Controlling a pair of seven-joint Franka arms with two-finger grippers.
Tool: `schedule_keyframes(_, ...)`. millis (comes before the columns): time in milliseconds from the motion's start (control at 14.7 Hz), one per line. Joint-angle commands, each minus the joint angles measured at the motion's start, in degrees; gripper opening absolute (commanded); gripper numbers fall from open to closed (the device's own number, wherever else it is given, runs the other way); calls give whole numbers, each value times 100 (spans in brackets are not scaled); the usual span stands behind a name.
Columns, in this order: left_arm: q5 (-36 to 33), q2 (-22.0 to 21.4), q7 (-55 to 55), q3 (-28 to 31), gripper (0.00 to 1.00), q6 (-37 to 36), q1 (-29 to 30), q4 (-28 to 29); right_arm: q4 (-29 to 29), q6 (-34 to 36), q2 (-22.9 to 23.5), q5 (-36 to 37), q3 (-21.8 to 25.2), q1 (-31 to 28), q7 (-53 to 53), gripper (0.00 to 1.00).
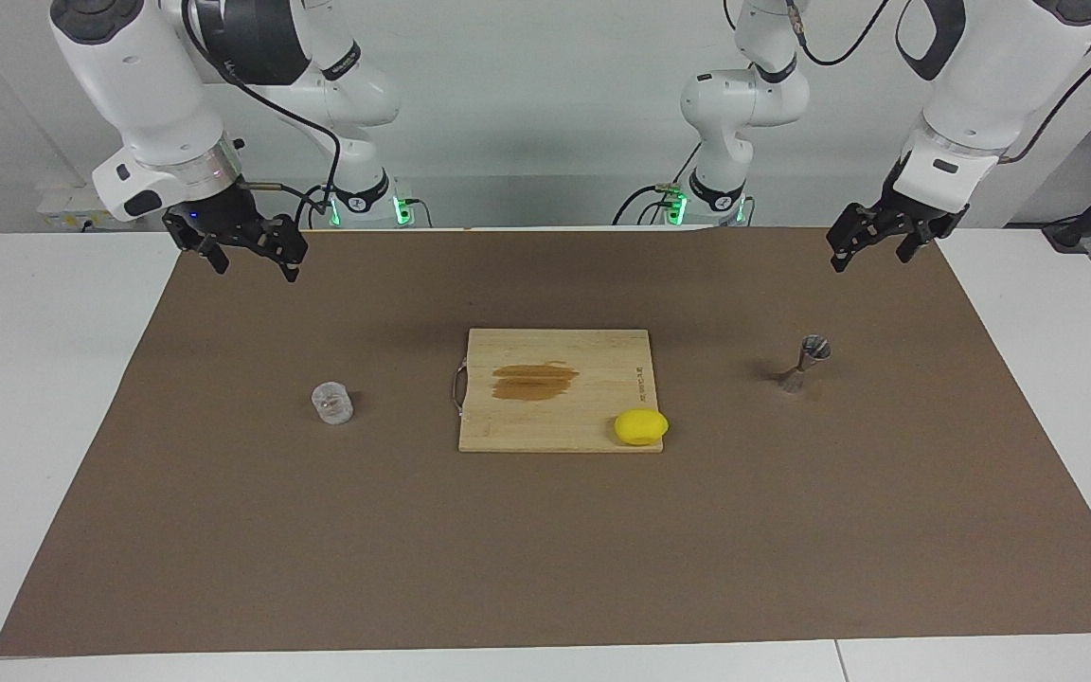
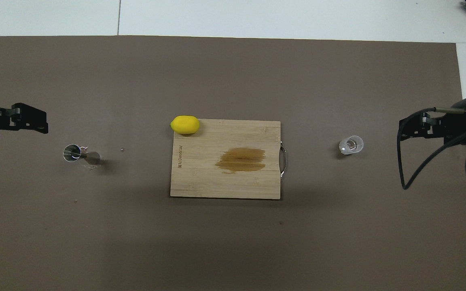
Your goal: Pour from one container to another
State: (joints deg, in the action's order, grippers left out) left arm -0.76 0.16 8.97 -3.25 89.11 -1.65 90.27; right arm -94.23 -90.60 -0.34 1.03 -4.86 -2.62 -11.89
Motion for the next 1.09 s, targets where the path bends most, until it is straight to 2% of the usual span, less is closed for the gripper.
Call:
schedule_keyframes(0, -82, -78, -88, -62, 100, 81, 86, 78, -113, 16, -124, -138, -15, -72, 144, 100)
schedule_keyframes(611, -73, -78, -62, -71, 100, 142, 59, 140, -113, 16, -124, -138, -15, -72, 144, 100)
schedule_keyframes(1018, -73, -95, -88, -18, 100, 485, 60, 254, -113, 16, -124, -138, -15, -72, 144, 100)
